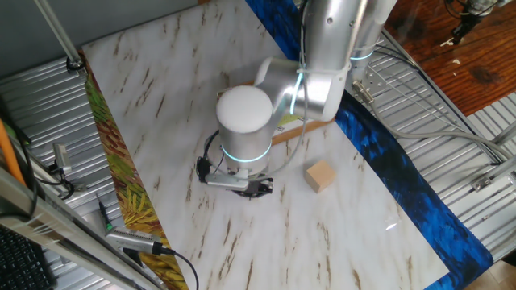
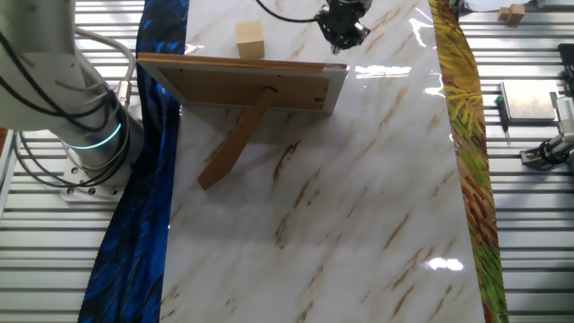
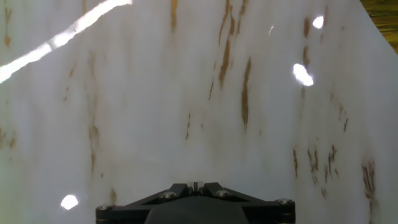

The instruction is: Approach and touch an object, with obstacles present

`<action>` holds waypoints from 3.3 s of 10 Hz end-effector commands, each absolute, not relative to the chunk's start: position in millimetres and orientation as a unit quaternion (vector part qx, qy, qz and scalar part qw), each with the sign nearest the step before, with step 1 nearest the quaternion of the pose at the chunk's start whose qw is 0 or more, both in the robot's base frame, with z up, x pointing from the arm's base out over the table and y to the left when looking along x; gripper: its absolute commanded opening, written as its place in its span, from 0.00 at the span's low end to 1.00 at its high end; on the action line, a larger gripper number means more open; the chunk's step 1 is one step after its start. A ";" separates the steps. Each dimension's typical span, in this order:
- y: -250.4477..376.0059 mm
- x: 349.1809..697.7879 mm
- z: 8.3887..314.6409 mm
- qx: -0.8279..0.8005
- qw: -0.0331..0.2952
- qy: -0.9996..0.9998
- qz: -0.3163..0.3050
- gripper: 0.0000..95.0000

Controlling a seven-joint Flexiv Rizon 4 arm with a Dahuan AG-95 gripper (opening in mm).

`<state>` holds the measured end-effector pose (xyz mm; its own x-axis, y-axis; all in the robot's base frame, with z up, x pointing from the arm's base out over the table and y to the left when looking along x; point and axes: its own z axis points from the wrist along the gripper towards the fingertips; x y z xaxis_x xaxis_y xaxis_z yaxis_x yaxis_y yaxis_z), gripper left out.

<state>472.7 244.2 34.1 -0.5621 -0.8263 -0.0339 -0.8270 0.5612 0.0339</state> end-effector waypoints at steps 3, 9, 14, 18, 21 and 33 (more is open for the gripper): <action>236.2 480.0 37.0 -0.396 0.005 0.918 0.012 0.00; 144.3 564.5 66.8 -0.481 -0.005 0.877 0.007 0.00; 139.4 565.1 69.4 -0.442 0.001 0.897 0.025 0.00; 127.3 567.3 71.6 -0.403 -0.004 0.915 0.008 0.00; 42.5 573.9 78.6 -0.465 0.003 0.885 0.012 0.00; -45.3 528.0 72.4 -0.451 0.025 0.892 0.009 0.00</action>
